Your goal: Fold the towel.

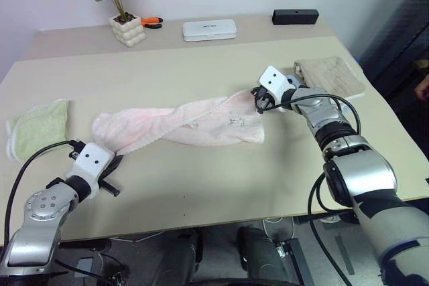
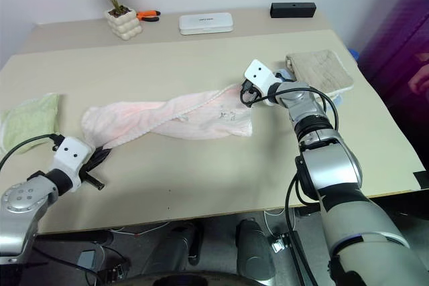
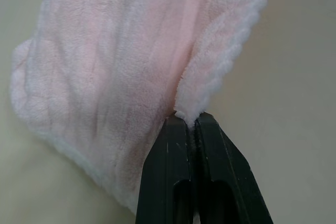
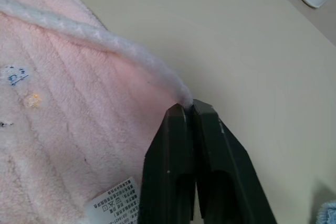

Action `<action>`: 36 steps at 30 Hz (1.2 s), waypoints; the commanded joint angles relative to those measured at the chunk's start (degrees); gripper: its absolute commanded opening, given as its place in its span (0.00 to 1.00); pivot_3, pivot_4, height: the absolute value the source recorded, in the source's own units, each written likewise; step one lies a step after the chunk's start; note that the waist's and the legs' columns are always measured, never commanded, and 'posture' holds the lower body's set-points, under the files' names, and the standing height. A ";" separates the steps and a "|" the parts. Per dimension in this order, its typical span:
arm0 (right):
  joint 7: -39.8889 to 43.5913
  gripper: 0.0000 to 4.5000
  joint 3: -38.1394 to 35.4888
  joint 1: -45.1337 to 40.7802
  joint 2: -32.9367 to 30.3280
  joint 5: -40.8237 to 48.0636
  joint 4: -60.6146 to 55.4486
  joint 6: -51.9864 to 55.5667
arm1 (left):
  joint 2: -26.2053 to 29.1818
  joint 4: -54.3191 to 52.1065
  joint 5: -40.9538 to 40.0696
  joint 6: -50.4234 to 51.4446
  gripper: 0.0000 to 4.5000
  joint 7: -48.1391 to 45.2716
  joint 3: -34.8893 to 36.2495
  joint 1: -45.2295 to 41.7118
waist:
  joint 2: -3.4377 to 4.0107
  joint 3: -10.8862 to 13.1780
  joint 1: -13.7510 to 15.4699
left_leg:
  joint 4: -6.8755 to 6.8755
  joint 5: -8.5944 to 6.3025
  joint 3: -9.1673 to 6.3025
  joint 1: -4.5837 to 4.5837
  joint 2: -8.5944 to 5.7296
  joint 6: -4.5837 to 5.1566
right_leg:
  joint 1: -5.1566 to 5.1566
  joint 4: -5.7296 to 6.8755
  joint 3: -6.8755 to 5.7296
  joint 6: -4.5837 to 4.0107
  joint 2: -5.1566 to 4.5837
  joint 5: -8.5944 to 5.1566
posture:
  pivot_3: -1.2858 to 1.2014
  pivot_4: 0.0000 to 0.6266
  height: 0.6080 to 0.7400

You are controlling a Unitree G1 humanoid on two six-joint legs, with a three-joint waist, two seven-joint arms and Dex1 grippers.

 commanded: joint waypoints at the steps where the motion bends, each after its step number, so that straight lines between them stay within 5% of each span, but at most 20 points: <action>1: -1.28 0.01 -1.58 -1.56 -0.07 0.28 -0.88 -1.57 | 0.62 -2.09 0.14 0.29 0.00 0.17 1.02 -0.45 | 0.00 0.00 0.00 | 0.00 0.00 0.00 0.00 0.00 0.00 | 0.00 0.00 0.00 0.00 0.00 0.00 | 0.52 0.24 0.94; 5: -3.64 0.01 -3.39 -3.25 -2.16 1.05 -3.11 -3.29 | -0.02 -0.36 -2.24 0.72 0.00 1.75 3.38 -7.20 | 0.02 0.01 0.32 | 0.03 0.01 -0.01 -0.01 0.00 -0.01 | -0.01 0.03 0.01 0.00 0.01 0.00 | 0.52 0.24 0.94; 11: -10.93 0.01 -6.79 -12.25 -5.88 1.08 -4.06 -5.71 | 0.61 17.67 -1.69 -3.94 0.00 9.84 5.37 -35.62 | -0.02 0.08 0.81 | 0.10 0.09 -0.02 -0.06 -0.03 -0.13 | -0.07 0.07 -0.01 0.03 0.03 0.08 | 0.52 0.24 0.94; 16: -13.07 0.01 -9.11 -18.54 -7.92 1.77 -5.58 -7.68 | 2.70 29.99 -1.26 -11.29 0.00 11.92 5.95 -51.27 | -0.06 0.06 -0.26 | 0.00 0.22 0.19 -0.06 0.02 -0.42 | -0.14 -0.01 0.09 0.10 0.03 0.10 | 0.52 0.24 0.94; 19: -10.50 0.01 -10.44 -19.68 -8.69 3.46 -8.27 -8.19 | 4.23 33.28 -2.54 -13.50 0.00 10.53 6.85 -54.42 | -0.07 0.07 -0.72 | -0.03 0.20 0.36 -0.11 0.04 -0.41 | -0.25 -0.02 0.22 0.12 0.04 0.10 | 0.52 0.24 0.94; 27: 13.77 0.01 -9.30 2.15 -12.28 14.58 -39.28 4.69 | 7.66 19.50 -11.03 -7.44 0.00 -1.74 12.13 -31.39 | -0.09 0.05 -1.39 | 0.05 -0.09 0.50 -0.08 0.13 0.08 | -0.27 0.07 0.44 0.14 0.07 0.10 | 0.52 0.24 0.94; 36: 30.13 0.01 -10.53 36.32 -26.92 27.06 -74.62 31.87 | 10.31 -2.00 -18.86 6.73 0.00 -14.46 20.74 3.93 | -0.02 0.09 0.36 | 0.16 -0.16 0.60 -0.15 0.15 0.17 | -0.30 0.06 0.54 0.14 -0.04 0.12 | 0.52 0.24 0.94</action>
